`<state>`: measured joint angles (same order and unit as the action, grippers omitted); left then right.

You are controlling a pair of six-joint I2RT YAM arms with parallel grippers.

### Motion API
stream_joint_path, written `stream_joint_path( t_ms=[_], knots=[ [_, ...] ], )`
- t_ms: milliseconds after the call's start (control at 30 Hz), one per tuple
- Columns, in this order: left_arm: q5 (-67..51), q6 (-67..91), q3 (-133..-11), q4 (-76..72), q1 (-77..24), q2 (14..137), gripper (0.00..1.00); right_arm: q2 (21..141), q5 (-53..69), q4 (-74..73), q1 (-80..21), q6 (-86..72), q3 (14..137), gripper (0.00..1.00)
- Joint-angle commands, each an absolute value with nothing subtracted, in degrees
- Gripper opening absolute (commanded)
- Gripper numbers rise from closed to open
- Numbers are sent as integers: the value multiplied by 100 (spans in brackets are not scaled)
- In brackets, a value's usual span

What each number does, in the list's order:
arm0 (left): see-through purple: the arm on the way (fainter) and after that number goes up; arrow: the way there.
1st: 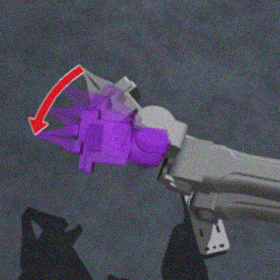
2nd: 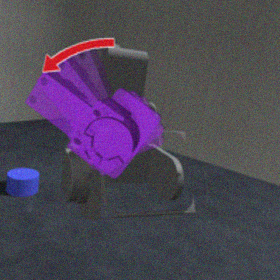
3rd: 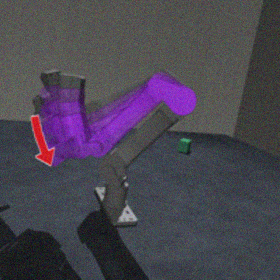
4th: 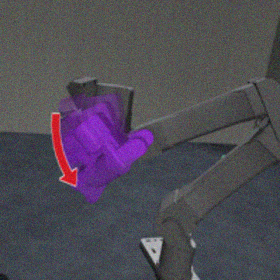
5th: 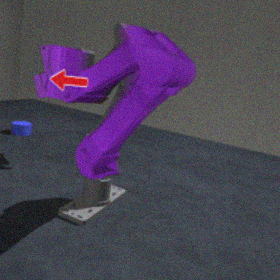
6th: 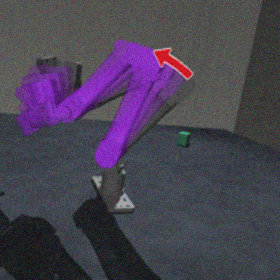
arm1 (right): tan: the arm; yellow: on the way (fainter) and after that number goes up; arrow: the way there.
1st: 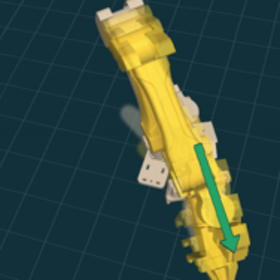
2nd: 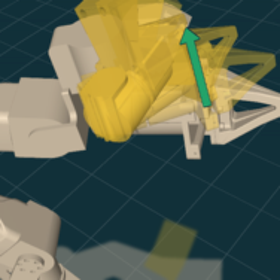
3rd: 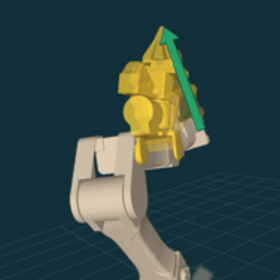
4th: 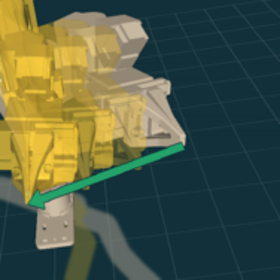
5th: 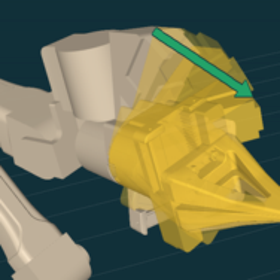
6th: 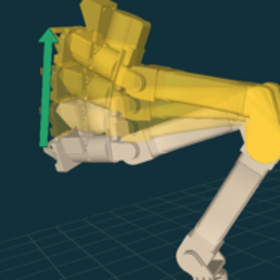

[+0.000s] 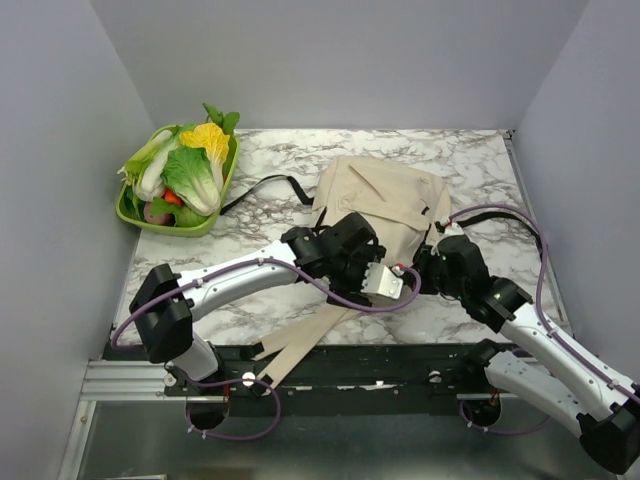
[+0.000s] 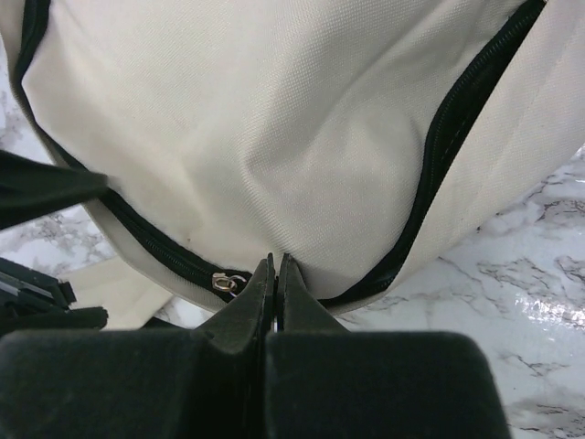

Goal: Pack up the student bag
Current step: Zip the student bag at the center of the board.

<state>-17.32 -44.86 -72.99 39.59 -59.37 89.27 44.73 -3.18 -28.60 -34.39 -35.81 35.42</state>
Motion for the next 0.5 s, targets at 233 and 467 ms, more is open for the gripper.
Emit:
stream_joint_path(
  t_ms=[233,467],
  knots=[
    [-1450,-4017,-7883,3612,-5854,9298,99,4360,-203,-2655,-3419,-3568,3445,1],
    [-1766,-4289,-7972,3551,-5871,9720,99,4175,-35,-2558,-3445,-3647,3463,1]
  ],
)
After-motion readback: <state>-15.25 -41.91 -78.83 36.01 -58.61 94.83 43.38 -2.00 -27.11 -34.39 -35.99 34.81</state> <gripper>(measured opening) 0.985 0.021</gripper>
